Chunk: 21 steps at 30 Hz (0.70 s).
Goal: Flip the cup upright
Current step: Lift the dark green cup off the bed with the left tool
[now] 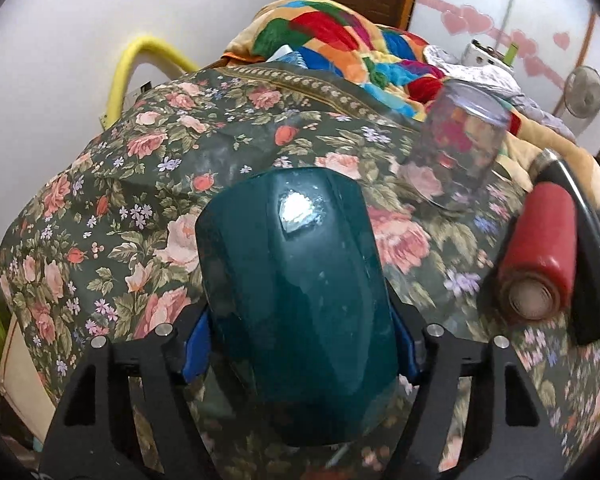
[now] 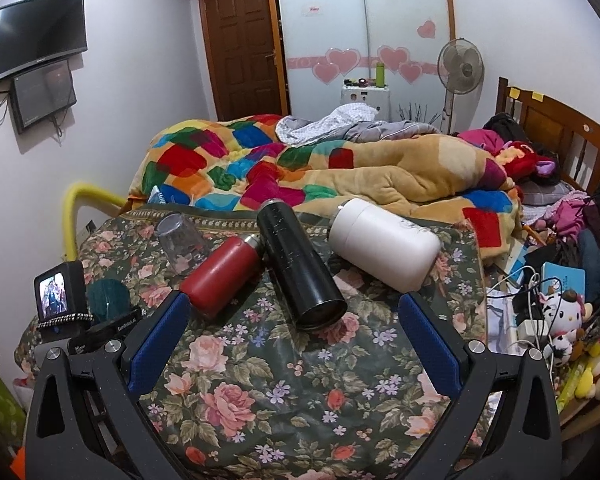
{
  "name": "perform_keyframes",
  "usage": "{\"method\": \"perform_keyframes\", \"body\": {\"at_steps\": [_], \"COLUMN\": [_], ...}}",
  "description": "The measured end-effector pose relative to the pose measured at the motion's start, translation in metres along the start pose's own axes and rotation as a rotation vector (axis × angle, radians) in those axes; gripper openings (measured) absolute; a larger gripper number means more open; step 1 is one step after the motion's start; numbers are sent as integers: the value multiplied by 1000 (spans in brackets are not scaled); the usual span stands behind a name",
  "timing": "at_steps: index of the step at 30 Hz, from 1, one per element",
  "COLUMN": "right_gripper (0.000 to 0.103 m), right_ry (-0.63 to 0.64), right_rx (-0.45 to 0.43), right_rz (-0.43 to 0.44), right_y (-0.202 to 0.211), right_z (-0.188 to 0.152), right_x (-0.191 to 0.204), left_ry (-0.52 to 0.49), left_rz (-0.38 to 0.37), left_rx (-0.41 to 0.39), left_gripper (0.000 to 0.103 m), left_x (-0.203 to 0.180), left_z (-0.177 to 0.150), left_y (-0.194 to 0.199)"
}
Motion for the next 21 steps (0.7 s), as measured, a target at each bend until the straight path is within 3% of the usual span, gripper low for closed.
{"method": "perform_keyframes", "body": {"at_steps": [6,13,21], "right_gripper": [103,103,103], "right_ry": [-9,-11,-25], "right_rx": [-20,-59,-96], "right_rz": [-5,0,0], "right_y": [12,29,44], "right_z": [1,1,0], "right_x": [-6,-12,-24], "left_ry": [-91,-212,-367], "left_rz": [-44,-169,-304], "left_rx": [-47,-109,-79], "left_gripper": [72,72,72], "left_x": [-21,-69,-138], "left_z": [-7,-16,-44], "left_y": [42,102,128]}}
Point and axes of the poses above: each gripper's, at about its wrist camera, not at the fingertips, and y roughly against the way its jaws point, x to its left, z to its top, the point moved 7 cm from there along -y, roughly the way its jaws point, and after that the axes turned 5 degrees about y, right-handed, at the moved point
